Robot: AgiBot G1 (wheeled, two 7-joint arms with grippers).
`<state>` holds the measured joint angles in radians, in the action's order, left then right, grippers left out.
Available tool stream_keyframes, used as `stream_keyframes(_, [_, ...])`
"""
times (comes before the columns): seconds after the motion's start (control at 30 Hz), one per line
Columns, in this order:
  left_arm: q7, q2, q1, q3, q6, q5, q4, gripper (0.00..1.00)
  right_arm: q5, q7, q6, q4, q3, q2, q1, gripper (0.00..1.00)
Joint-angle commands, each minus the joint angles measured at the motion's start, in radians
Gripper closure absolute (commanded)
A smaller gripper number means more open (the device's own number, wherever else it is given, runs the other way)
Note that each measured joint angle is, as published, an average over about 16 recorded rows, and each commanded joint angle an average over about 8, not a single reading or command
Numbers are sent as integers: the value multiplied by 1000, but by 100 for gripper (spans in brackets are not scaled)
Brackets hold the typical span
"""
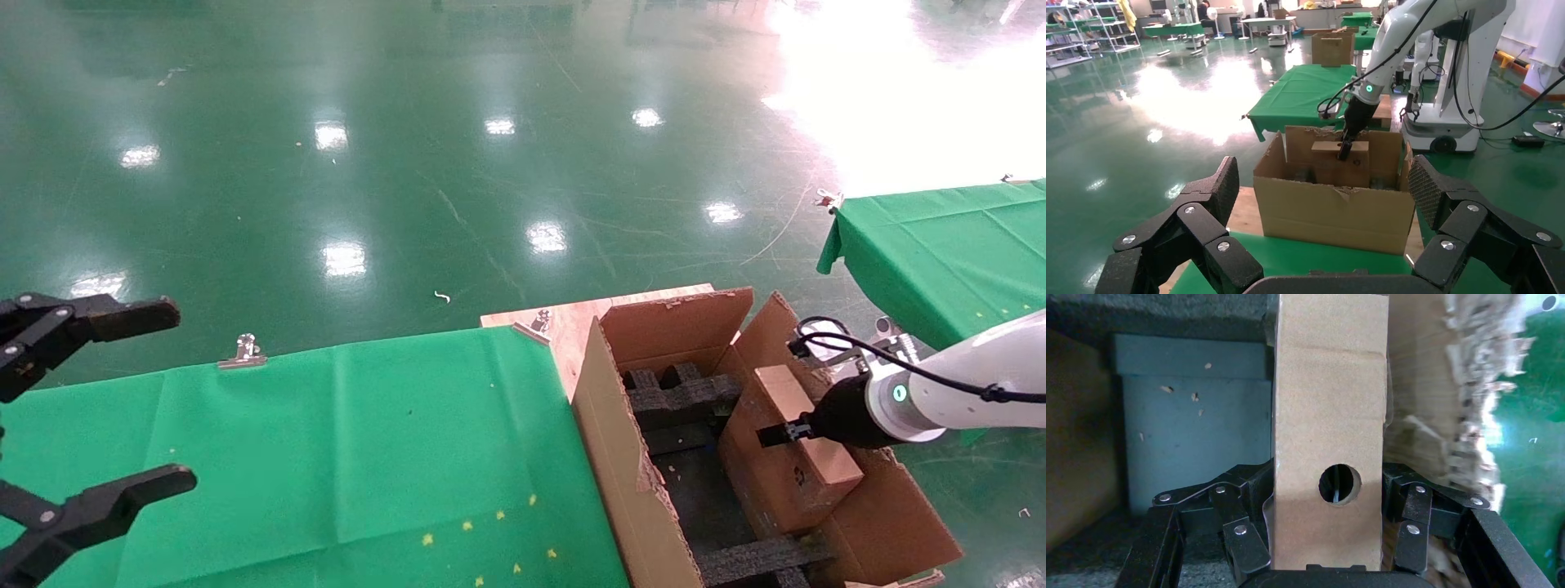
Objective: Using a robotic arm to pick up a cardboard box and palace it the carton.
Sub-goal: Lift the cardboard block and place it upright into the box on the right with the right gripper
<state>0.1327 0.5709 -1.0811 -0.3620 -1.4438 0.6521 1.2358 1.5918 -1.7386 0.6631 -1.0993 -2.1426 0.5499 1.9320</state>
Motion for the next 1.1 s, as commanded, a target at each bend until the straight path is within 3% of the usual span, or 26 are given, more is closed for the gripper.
stream_keyframes(0.03, [0, 0, 0, 0, 0, 0, 0, 0, -17, 20, -8, 22, 1, 10, -18, 100])
stream_keyframes(0.87, [0, 0, 0, 0, 0, 0, 0, 0, -223, 291, -11, 294, 52, 152, -219, 100])
stream_keyframes(0.9, [0, 0, 0, 0, 0, 0, 0, 0, -228, 299, -10, 302, 55, 156, -224, 96])
stream_keyframes(1.1, [0, 0, 0, 0, 0, 0, 0, 0, -253, 335, -1, 342, 66, 174, -243, 21])
